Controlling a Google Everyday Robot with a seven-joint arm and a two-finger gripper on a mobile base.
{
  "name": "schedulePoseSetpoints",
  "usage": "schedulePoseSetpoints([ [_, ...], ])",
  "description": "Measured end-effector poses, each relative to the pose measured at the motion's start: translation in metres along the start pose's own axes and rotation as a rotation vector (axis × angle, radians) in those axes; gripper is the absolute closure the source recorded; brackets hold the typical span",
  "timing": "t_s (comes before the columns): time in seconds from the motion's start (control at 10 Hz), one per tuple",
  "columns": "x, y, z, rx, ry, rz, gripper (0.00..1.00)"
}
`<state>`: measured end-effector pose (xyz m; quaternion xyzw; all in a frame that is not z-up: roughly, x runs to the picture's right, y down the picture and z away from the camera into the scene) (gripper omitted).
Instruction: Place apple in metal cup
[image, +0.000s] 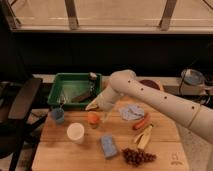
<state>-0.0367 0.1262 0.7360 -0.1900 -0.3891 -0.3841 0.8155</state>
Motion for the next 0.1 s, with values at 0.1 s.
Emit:
schedulePoseSetpoints([
  [0.1,0.0019,0.0021,-0.0071,0.012,0.021,0.016,0.36],
])
